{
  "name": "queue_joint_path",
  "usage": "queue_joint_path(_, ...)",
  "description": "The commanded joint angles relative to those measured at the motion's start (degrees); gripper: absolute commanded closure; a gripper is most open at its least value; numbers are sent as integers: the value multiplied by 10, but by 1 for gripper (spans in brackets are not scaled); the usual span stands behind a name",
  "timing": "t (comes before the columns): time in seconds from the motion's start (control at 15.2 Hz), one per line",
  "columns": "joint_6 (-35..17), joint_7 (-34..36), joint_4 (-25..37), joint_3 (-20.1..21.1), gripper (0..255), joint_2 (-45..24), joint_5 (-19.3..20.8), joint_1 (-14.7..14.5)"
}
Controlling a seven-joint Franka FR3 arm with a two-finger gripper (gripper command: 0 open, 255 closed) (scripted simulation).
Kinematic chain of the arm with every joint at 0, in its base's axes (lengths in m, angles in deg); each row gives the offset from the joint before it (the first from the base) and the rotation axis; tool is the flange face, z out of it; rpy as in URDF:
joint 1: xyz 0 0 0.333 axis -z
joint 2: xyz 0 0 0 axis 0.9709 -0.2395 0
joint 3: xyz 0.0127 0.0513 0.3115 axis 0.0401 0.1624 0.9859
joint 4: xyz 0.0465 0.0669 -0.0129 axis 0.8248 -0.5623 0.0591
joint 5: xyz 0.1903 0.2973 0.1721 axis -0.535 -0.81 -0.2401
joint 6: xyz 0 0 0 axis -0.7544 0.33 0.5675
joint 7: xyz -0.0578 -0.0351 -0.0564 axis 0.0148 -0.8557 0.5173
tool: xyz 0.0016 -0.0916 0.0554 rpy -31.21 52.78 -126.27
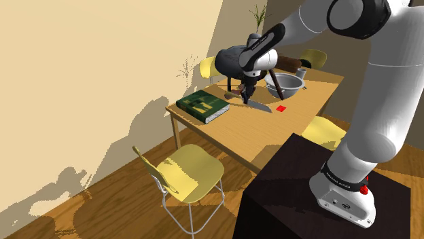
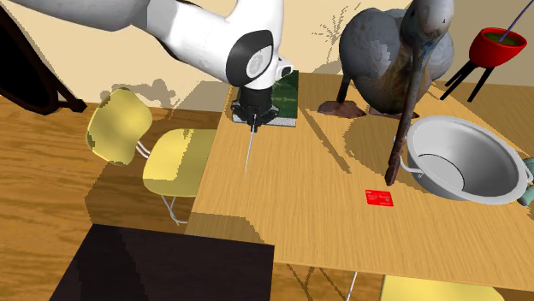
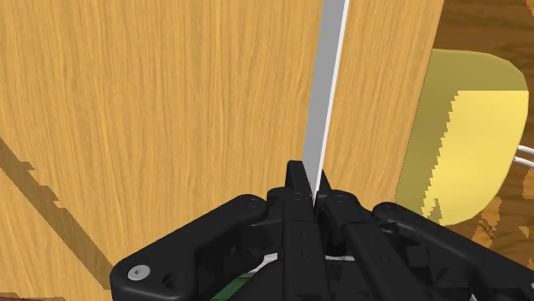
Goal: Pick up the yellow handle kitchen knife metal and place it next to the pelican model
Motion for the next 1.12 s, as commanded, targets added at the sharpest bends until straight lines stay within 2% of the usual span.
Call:
queue_joint_path(0.0,12,5,1,-2,255,11,6,-2)
queue_joint_path(1.06,121,36,44,-11,255,83,43,-8)
